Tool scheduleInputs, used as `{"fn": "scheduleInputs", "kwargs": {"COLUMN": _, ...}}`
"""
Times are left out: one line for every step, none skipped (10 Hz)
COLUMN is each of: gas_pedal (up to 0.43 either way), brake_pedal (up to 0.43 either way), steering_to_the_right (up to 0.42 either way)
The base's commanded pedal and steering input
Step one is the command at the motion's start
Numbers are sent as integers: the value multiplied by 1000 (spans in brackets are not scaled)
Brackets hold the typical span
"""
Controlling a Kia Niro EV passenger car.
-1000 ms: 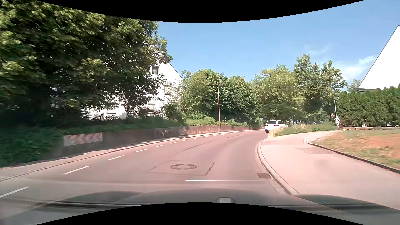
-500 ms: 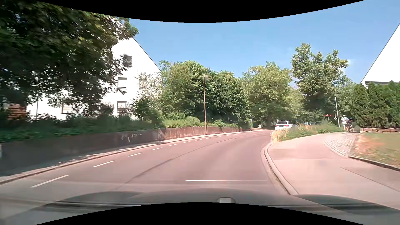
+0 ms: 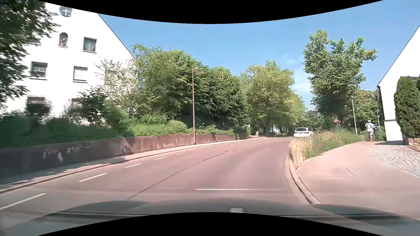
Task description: Follow the waypoints while adhering to traffic rules and regulations
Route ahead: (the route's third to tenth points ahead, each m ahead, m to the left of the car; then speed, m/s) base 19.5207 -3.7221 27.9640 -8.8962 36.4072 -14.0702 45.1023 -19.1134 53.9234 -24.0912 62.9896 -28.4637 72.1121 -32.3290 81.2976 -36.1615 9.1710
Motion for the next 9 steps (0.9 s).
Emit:
{"fn": "scheduleInputs", "kwargs": {"gas_pedal": 189, "brake_pedal": 0, "steering_to_the_right": 99}}
{"fn": "scheduleInputs", "kwargs": {"gas_pedal": 189, "brake_pedal": 0, "steering_to_the_right": 101}}
{"fn": "scheduleInputs", "kwargs": {"gas_pedal": 189, "brake_pedal": 0, "steering_to_the_right": 106}}
{"fn": "scheduleInputs", "kwargs": {"gas_pedal": 189, "brake_pedal": 0, "steering_to_the_right": 111}}
{"fn": "scheduleInputs", "kwargs": {"gas_pedal": 189, "brake_pedal": 0, "steering_to_the_right": 115}}
{"fn": "scheduleInputs", "kwargs": {"gas_pedal": 189, "brake_pedal": 0, "steering_to_the_right": 124}}
{"fn": "scheduleInputs", "kwargs": {"gas_pedal": 189, "brake_pedal": 0, "steering_to_the_right": 131}}
{"fn": "scheduleInputs", "kwargs": {"gas_pedal": 189, "brake_pedal": 0, "steering_to_the_right": 136}}
{"fn": "scheduleInputs", "kwargs": {"gas_pedal": 189, "brake_pedal": 0, "steering_to_the_right": 138}}
